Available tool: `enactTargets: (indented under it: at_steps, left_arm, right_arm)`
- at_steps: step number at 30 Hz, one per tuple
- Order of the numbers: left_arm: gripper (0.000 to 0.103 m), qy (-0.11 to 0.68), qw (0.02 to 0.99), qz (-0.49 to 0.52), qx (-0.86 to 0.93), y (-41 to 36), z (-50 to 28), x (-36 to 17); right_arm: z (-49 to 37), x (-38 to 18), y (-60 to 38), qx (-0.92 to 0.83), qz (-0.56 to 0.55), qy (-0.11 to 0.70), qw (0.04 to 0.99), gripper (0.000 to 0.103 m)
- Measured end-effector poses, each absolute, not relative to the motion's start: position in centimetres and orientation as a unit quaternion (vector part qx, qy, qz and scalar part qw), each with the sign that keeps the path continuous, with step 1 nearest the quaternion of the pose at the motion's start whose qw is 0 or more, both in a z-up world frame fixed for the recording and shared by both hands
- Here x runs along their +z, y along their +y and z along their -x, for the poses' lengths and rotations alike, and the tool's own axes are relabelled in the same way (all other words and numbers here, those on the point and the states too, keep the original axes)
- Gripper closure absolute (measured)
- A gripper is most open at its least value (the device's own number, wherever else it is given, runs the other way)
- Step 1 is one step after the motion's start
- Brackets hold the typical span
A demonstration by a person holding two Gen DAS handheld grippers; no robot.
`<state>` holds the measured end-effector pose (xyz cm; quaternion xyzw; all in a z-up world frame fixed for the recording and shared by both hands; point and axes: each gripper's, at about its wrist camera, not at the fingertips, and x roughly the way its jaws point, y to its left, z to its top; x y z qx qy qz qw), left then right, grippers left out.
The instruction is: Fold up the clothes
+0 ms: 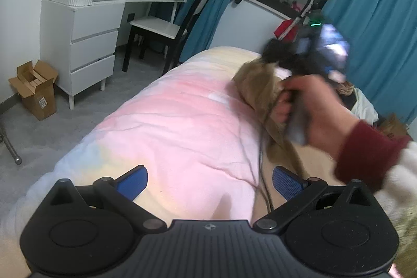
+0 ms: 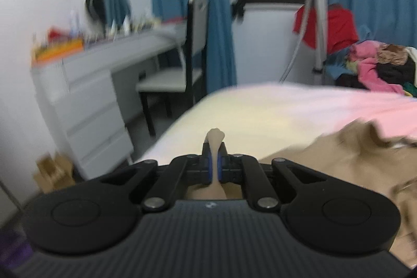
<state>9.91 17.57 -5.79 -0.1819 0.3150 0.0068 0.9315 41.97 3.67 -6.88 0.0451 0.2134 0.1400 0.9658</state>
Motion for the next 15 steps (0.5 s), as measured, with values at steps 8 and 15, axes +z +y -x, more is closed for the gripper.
enactTargets:
  at_steps: [8, 15]
  left_arm:
    - [0.000, 0.306, 0.938, 0.160, -0.012, 14.8, -9.3, -5.3]
    - [0.000, 0.318, 0.939, 0.120, -0.058, 10.5, -10.0, -6.1]
  right_arm:
    - [-39.8, -3.1, -12.8, 0.088, -0.195, 0.168, 0.962, 0.096]
    - [-39.4, -10.8, -24.2, 0.006, -0.301, 0.208, 0.931, 0.095]
